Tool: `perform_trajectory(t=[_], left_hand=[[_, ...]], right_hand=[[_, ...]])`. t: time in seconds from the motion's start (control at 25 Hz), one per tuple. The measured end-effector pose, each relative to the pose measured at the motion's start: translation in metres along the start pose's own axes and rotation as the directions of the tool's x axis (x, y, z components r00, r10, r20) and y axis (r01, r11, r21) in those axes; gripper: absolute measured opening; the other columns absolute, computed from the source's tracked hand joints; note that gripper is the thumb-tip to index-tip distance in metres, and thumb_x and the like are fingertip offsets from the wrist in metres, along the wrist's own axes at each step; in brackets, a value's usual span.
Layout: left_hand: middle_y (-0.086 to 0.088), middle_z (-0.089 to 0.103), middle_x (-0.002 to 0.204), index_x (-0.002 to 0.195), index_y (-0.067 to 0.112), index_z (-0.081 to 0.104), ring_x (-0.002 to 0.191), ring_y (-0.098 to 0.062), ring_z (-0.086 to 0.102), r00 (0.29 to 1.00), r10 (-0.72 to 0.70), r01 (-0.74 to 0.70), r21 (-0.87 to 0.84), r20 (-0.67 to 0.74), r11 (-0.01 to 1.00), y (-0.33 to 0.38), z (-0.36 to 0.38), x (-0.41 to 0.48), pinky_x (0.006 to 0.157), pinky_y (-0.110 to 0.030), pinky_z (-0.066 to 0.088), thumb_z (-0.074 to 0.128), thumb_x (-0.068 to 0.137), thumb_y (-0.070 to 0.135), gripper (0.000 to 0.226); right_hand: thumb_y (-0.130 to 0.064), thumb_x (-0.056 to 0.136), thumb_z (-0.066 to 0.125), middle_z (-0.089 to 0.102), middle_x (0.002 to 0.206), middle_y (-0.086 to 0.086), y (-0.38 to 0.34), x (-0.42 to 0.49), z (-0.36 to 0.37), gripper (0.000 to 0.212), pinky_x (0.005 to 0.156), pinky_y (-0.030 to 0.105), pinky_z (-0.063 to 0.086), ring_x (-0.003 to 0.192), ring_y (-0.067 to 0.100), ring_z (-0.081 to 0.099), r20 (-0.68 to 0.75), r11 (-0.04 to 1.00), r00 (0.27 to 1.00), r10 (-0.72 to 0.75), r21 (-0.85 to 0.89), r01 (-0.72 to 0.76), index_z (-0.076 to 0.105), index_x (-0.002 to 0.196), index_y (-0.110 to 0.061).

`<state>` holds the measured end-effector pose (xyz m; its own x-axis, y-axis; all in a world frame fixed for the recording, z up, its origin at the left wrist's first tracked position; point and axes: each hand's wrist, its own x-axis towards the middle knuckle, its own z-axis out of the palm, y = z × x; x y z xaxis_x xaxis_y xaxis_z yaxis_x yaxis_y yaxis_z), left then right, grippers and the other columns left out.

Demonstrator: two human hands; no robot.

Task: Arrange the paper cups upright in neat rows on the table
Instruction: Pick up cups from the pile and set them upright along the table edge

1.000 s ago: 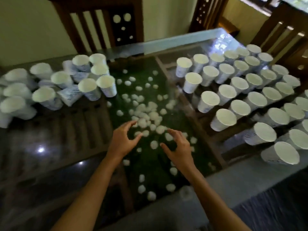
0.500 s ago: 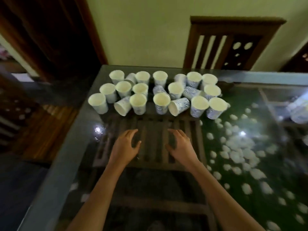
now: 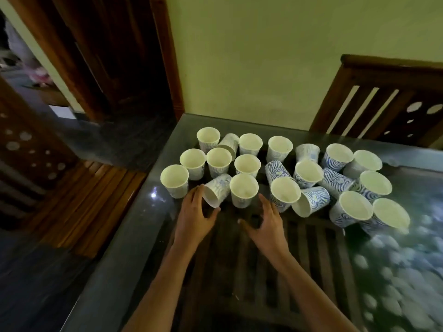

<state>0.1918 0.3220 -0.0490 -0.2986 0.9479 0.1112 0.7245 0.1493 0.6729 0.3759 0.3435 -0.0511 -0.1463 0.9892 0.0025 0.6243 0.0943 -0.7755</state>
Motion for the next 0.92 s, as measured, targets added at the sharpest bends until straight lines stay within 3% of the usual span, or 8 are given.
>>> perform_trajectory(t=[0.2, 0.36, 0.6, 0.8, 0.92], left_hand=[[-0.011, 0.035, 0.146, 0.142, 0.009, 0.03, 0.135, -0.025, 0.033, 0.999, -0.05, 0.051, -0.072, 0.009, 0.996, -0.003, 0.021, 0.027, 0.109, -0.033, 0.027, 0.078, 0.07, 0.037, 0.09], [-0.008, 0.034, 0.147, 0.143, 0.012, 0.028, 0.135, -0.023, 0.032, 0.998, -0.063, 0.062, -0.097, -0.005, 0.993, -0.005, 0.03, 0.032, 0.108, -0.029, 0.025, 0.077, 0.069, 0.041, 0.093], [-0.012, 0.038, 0.138, 0.138, 0.013, 0.037, 0.126, -0.026, 0.041, 1.0, 0.009, -0.01, -0.071, -0.009, 0.997, -0.004, 0.022, 0.013, 0.1, -0.025, 0.03, 0.081, 0.065, 0.026, 0.087], [-0.009, 0.036, 0.136, 0.138, 0.012, 0.032, 0.123, -0.016, 0.037, 0.997, 0.066, -0.071, -0.126, -0.044, 0.99, 0.014, 0.007, -0.011, 0.098, -0.026, 0.03, 0.085, 0.06, 0.026, 0.095], [-0.007, 0.05, 0.127, 0.129, 0.011, 0.04, 0.116, -0.017, 0.047, 0.993, 0.09, -0.104, -0.191, -0.08, 0.976, 0.024, 0.001, -0.028, 0.095, -0.028, 0.041, 0.087, 0.055, 0.031, 0.09]], right_hand=[[-0.035, 0.068, 0.081, 0.034, 0.147, 0.008, -0.002, 0.032, 0.021, 0.097, 0.108, 0.032, 0.028, 0.136, 0.022, 0.031, -0.111, 0.996, 0.993, 0.04, 0.082, -0.031, 0.025, 0.144, -0.01], [-0.027, 0.061, 0.086, 0.05, 0.132, 0.005, -0.005, 0.046, 0.027, 0.09, 0.099, 0.023, 0.034, 0.119, 0.009, 0.042, -0.195, 0.985, 0.981, -0.023, 0.164, 0.056, 0.038, 0.135, -0.007], [-0.028, 0.064, 0.084, 0.055, 0.121, 0.0, -0.008, 0.035, 0.026, 0.073, 0.089, 0.023, 0.039, 0.108, 0.009, 0.048, -0.209, 0.973, 0.977, 0.044, 0.23, 0.005, 0.045, 0.124, -0.013], [-0.025, 0.063, 0.085, 0.055, 0.113, -0.007, -0.008, 0.011, 0.011, 0.072, 0.079, 0.001, 0.034, 0.103, 0.005, 0.049, -0.19, 0.965, 0.981, 0.031, 0.262, 0.02, 0.047, 0.123, -0.013], [-0.02, 0.064, 0.084, 0.054, 0.115, -0.007, -0.007, -0.009, -0.006, 0.073, 0.083, 0.009, 0.038, 0.104, 0.004, 0.049, -0.171, 0.954, 0.985, 0.01, 0.296, 0.042, 0.046, 0.126, -0.014]])
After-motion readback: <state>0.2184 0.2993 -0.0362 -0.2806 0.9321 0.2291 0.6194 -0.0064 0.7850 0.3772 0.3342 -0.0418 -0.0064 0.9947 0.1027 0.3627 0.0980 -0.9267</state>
